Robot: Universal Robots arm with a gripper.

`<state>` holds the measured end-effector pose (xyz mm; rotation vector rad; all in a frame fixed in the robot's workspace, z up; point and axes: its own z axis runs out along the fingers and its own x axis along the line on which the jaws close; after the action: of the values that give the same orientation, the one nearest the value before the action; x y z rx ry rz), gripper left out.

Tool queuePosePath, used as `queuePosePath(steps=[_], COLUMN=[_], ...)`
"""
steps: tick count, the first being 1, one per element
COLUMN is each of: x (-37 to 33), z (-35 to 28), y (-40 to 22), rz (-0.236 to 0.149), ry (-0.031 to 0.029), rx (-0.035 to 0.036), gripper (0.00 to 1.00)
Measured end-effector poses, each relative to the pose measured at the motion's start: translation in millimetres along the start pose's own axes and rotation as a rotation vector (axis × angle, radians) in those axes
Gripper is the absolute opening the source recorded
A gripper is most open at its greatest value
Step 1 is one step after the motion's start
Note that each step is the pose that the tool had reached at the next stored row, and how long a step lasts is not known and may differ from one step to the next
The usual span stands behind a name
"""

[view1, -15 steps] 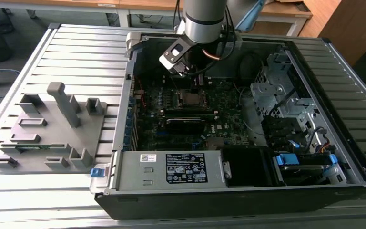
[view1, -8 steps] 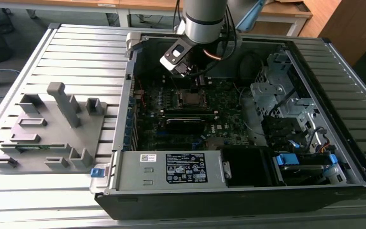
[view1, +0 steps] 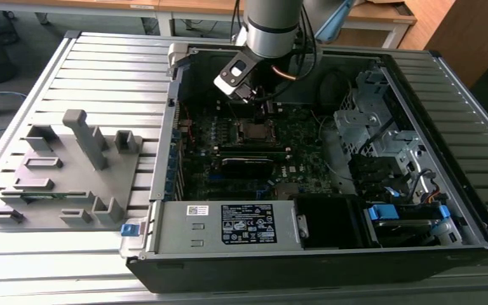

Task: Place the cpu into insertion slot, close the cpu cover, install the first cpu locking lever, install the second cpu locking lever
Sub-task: 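Close the cpu cover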

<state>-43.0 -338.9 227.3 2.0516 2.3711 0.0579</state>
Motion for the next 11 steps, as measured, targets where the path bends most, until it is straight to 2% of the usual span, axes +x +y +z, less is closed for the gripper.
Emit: queuePosePath(steps=[2,7,11], x=[0.0,0.0,0.0], z=[0.0,0.0,0.0], y=[0.0,0.0,0.0], rz=[-0.019,-0.02,-0.055], ry=[0.0005,0.0006,0.0016], rx=[0.0004,0.0004,0.0011], gripper=[0.11,0.11,0.11])
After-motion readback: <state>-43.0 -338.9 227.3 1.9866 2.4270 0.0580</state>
